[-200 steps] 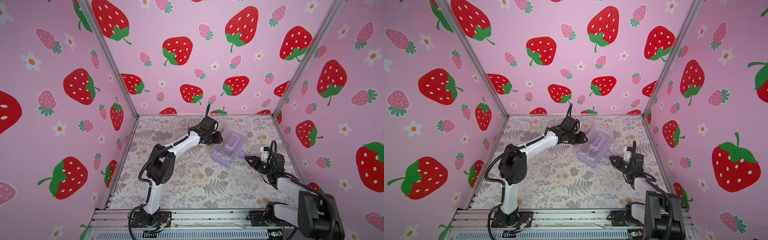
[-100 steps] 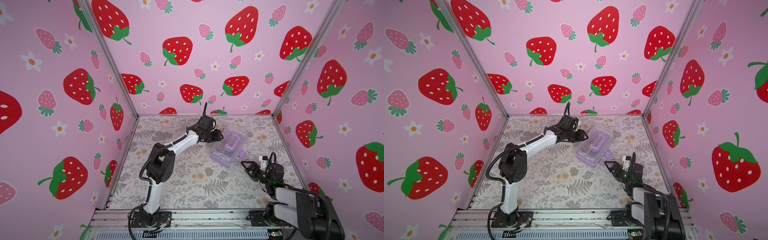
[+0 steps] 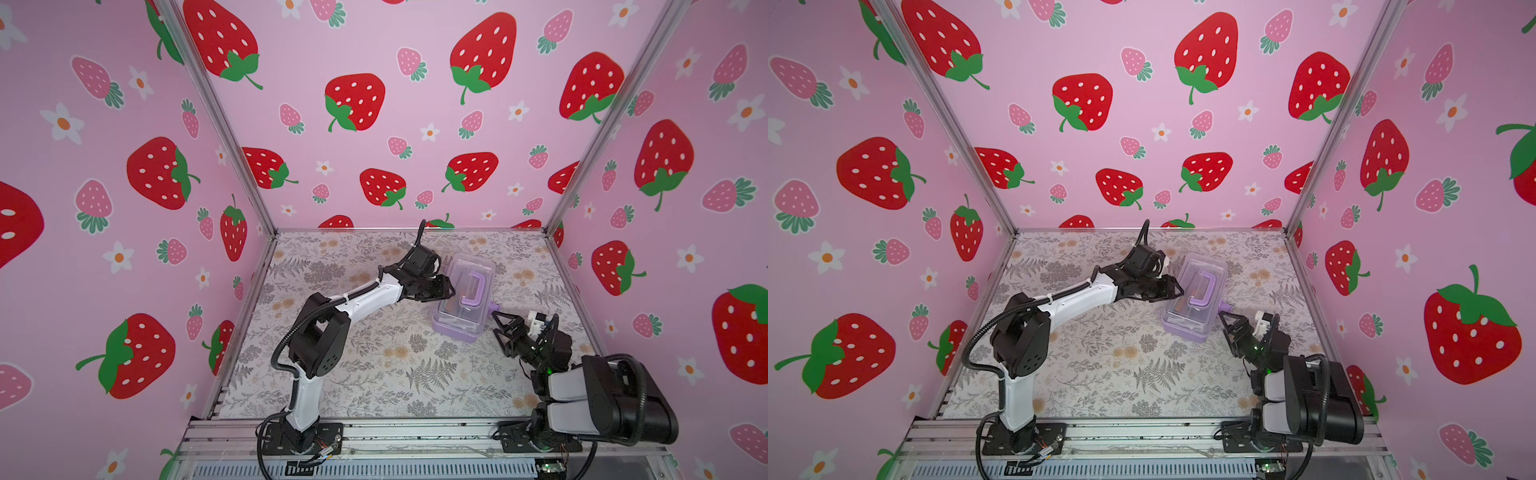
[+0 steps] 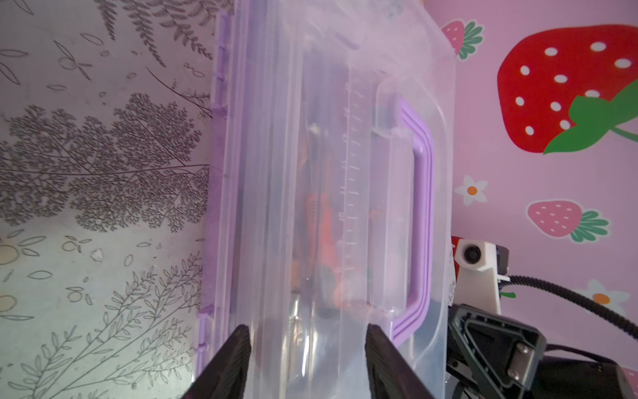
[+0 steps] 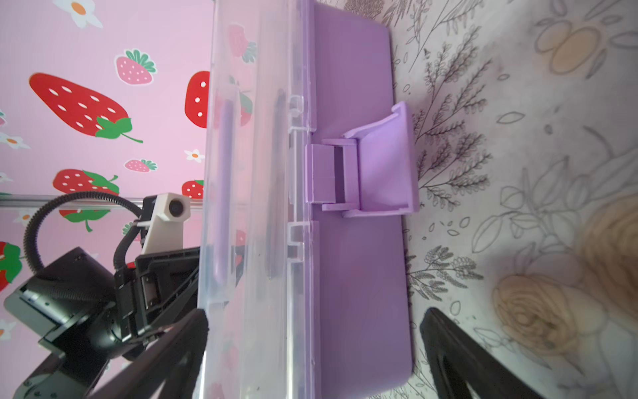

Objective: Pack the tool kit

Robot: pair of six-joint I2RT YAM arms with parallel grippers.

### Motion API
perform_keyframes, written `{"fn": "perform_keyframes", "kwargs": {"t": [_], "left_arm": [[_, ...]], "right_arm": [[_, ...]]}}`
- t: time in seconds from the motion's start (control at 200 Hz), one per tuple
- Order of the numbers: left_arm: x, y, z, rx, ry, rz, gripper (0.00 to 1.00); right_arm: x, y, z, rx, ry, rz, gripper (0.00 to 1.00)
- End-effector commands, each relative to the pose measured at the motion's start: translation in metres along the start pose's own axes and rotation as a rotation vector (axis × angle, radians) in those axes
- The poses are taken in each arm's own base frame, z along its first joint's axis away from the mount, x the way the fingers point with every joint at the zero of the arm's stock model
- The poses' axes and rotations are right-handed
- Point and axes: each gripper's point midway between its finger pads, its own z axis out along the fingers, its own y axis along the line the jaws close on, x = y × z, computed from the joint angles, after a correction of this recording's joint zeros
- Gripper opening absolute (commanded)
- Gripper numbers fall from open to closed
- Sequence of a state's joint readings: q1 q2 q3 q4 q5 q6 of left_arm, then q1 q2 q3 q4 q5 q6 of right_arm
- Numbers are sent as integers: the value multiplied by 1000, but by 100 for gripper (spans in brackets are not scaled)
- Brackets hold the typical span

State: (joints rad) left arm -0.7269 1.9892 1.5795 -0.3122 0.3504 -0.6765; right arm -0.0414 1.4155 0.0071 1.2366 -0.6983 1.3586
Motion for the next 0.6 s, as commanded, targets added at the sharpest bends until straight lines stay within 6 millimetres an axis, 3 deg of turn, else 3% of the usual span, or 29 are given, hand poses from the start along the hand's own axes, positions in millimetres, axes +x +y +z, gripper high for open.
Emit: {"fn": "perform_keyframes", "kwargs": {"t": [0.0, 0.105, 0.295, 0.38, 0.41, 0.43, 0.475, 0.595], "left_arm": [[-5, -31, -22, -6, -36, 108, 57], [-15, -35, -25, -88, -66, 206, 57], [-33, -16, -11, -276, -83, 316, 58], [-38, -17, -4, -288, -75, 359, 59], [-38, -22, -2, -276, -72, 376, 62], [-38, -22, 0, -272, -70, 384, 73], [-37, -26, 4, -264, -61, 404, 85], [-36, -33, 13, -248, -45, 437, 88]], "right_arm": [[-12, 23, -4, -104, -60, 33, 100], [-16, 19, -5, -105, -81, 63, 99], [-22, 7, -5, -91, -113, 135, 99], [-25, -2, -5, -71, -125, 173, 99], [-26, -5, -4, -62, -131, 182, 99], [-27, -6, -4, -60, -136, 184, 99], [-28, -8, -4, -58, -146, 187, 99], [-33, -12, -2, -47, -158, 201, 99]]}}
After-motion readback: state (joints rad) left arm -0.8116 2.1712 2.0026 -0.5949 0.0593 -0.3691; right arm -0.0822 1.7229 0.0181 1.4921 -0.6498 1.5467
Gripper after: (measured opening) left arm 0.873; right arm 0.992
